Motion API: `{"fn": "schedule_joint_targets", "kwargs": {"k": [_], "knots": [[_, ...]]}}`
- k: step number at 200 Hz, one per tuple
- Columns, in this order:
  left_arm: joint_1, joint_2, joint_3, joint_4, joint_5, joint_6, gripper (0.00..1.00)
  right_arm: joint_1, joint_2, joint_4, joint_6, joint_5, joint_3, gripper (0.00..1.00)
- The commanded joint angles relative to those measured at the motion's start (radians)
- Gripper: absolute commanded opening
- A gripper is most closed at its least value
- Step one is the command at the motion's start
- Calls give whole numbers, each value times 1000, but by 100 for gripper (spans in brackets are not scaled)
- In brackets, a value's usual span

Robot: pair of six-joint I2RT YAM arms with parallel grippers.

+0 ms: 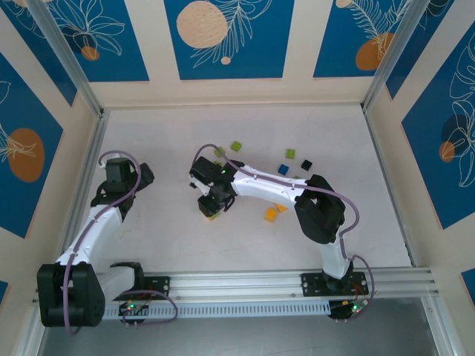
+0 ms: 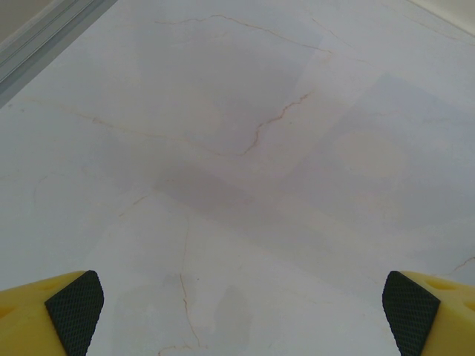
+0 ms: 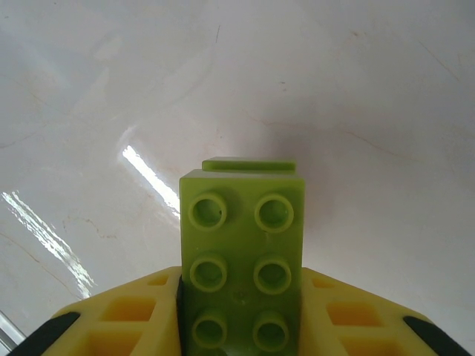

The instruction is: Assemble a carrot with lego

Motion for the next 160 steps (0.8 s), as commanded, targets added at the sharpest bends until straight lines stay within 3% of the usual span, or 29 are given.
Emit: {"fn": "schedule_joint_targets", "kwargs": {"k": [1,160], "knots": [[15,-11,-6,-4,5,5,99,1,25,-31,-4,-25,-7,35],[16,-17,-7,-5,6,3,99,55,75,-56,62,35,-24,35]]}}
